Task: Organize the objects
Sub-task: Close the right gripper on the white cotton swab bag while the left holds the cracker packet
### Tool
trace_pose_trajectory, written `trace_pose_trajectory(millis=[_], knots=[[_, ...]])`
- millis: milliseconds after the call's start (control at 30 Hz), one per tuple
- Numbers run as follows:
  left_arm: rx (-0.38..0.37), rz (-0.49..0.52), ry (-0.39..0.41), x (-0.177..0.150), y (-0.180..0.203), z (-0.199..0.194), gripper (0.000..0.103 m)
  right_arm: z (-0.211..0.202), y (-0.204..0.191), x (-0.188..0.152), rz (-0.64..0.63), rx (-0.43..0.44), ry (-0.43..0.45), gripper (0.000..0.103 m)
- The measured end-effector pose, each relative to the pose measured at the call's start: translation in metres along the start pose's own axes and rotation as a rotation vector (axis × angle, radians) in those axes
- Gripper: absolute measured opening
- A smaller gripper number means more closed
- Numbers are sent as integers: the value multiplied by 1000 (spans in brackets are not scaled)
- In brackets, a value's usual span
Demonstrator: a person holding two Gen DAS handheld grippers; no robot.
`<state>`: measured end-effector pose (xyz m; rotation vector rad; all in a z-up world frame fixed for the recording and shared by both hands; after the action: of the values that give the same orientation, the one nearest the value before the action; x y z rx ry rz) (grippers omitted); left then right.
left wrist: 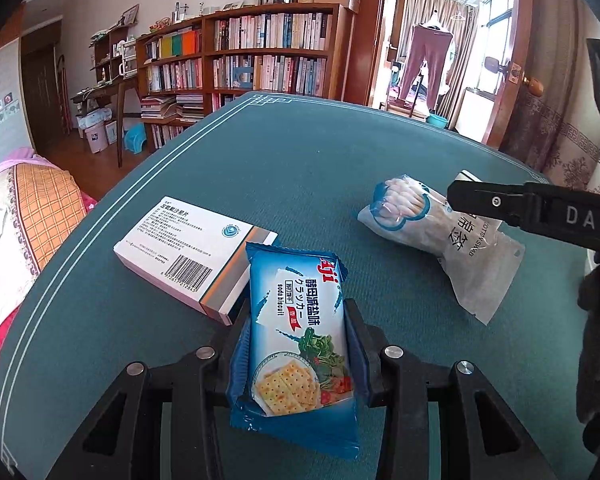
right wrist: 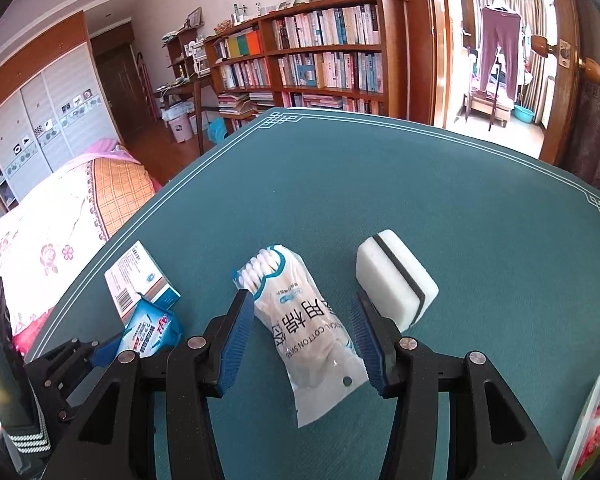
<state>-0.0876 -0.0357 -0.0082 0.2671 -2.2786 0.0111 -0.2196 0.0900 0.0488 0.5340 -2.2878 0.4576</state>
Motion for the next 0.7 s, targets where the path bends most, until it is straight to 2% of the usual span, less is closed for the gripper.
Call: trace_pose_trajectory(millis=[167,267,500,700], knots=[[-5,-14,-4,0,-3,1,44,23,1,-1,3,79,-62,53],[-4,-17,-7,0,-4,2,44,28,-2,-8,-34,65,-79,60],[-4,-22,-8,0,-5,1,44,28,-12,-13,-85,41,-97,60],[-3,-21,-8,0,-5,1,44,37,-8,-19,-80,28,-112,60]])
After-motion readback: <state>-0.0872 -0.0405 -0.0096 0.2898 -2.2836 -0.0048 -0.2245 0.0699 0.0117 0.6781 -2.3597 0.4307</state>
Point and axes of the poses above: each gripper's, at about its wrist camera, not at the fingertips, and z roughly the way its jaws point, y to its right, x to its top, the point moved 3 cm from there along z, roughly the way its jaws point, and after that the axes turned 3 degrees about y, right-handed, at the moved point
